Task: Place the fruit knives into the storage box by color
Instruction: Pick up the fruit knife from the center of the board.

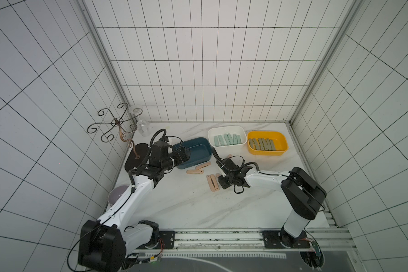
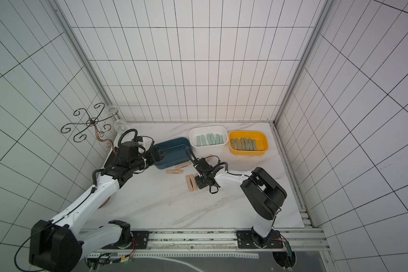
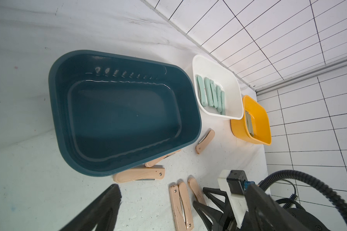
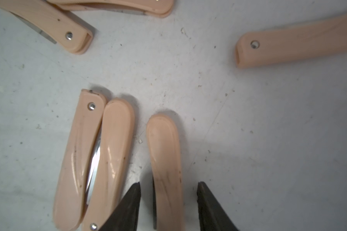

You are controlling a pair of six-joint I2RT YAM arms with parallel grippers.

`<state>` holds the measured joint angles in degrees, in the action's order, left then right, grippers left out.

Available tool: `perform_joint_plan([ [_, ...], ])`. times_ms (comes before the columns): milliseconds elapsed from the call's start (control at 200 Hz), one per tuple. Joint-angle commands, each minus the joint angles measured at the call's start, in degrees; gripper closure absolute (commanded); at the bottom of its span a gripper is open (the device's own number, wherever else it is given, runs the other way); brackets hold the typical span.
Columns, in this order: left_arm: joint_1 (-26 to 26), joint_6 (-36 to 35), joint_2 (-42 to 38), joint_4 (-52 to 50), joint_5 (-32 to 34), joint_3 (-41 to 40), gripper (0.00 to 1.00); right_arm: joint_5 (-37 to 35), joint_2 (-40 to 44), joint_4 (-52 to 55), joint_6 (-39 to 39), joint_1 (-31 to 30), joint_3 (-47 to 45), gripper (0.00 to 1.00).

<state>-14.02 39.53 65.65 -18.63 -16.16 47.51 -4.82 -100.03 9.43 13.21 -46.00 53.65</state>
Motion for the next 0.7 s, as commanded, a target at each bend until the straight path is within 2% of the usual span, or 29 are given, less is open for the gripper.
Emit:
perform_joint_plan([
  [0, 0.27, 0.37, -0.26, 1.33, -0.12, -0.75, 0.03, -0.95, -2.47, 0.52, -1.48, 0.47, 3.02, 0.53],
  [100, 0.24, 0.46, -0.26, 1.49, -0.18, -0.75, 0.03, -1.24, -3.81, 0.25, -1.65, 0.44, 3.74, 0.55],
  [440, 0.28, 0.55, -0.42, 1.54, -0.45, -0.84, 0.03, -1.16, -5.20, -0.28, -1.90, 0.47, 4.90, 0.75],
  [695, 0.27, 0.64, -0.44, 1.67, -0.61, -0.75, 0.03, -0.63, -1.97, -0.34, -0.74, 0.56, 4.67, 0.78],
])
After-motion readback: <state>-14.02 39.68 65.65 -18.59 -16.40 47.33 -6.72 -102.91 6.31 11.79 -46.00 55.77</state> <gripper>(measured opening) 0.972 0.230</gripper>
